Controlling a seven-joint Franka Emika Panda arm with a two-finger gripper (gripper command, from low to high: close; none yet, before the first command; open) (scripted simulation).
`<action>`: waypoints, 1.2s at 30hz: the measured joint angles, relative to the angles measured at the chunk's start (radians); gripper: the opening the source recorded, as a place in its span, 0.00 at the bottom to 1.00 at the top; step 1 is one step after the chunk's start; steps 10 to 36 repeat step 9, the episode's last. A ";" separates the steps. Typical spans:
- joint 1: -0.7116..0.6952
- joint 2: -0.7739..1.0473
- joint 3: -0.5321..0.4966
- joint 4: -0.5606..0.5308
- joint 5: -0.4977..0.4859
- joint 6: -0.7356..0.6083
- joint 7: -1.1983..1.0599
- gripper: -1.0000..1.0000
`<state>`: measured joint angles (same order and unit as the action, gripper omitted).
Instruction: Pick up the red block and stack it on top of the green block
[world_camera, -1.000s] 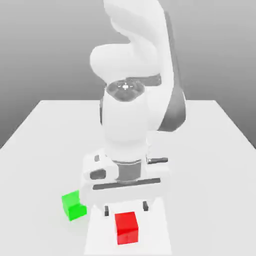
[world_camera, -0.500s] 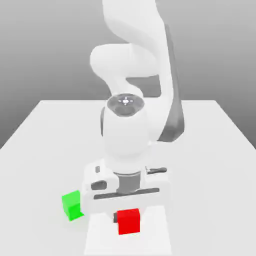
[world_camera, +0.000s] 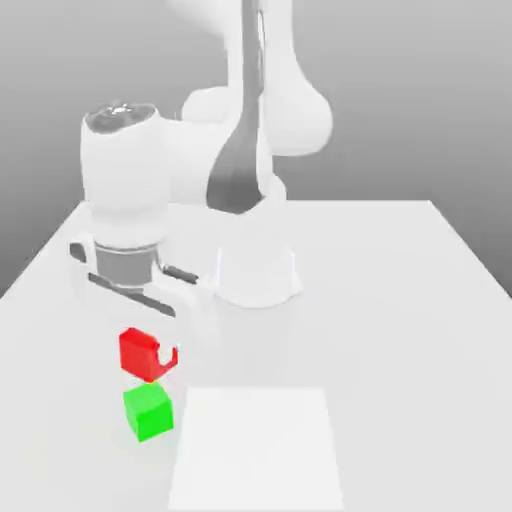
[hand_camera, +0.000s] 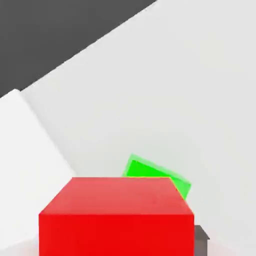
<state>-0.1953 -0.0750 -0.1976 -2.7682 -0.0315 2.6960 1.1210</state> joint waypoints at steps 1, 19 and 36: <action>0.003 0.026 -0.001 0.000 0.015 0.026 -0.005 0.00; -0.007 0.181 0.025 0.004 0.102 0.173 -0.062 1.00; -0.007 0.181 0.025 0.004 0.102 0.173 -0.062 1.00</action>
